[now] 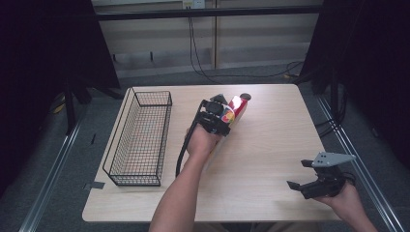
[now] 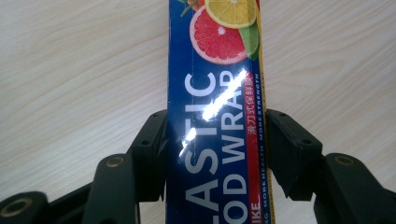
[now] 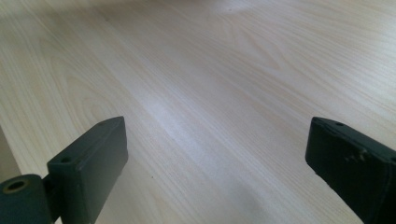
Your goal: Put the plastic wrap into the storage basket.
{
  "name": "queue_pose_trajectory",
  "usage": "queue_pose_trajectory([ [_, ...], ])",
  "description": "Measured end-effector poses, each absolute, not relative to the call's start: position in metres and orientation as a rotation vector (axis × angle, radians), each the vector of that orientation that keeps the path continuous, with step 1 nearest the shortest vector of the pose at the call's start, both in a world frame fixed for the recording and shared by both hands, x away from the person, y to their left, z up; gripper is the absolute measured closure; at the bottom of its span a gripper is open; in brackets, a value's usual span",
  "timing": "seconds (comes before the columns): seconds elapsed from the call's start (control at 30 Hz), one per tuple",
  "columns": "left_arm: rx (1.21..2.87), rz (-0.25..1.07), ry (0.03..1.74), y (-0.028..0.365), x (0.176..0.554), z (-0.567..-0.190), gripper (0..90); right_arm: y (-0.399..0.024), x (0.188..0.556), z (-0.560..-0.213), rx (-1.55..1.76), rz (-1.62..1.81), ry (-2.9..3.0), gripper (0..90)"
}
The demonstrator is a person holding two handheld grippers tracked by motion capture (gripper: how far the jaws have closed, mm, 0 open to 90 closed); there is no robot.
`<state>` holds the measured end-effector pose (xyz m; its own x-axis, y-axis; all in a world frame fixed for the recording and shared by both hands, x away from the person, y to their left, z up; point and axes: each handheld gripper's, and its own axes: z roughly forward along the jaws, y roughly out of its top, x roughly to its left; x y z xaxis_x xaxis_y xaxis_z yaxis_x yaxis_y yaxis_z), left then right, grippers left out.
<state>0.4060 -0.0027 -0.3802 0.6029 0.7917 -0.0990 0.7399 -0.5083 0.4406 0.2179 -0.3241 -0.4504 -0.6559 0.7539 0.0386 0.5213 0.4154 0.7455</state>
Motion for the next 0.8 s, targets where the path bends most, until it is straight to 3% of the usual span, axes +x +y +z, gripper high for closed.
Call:
queue_pose_trajectory([
  [0.8, 2.31, 0.204, 1.359, 0.045, 0.41, -0.351, 44.9, -0.323, 0.22, -0.452, 1.13, 1.114, 2.364, 3.8],
])
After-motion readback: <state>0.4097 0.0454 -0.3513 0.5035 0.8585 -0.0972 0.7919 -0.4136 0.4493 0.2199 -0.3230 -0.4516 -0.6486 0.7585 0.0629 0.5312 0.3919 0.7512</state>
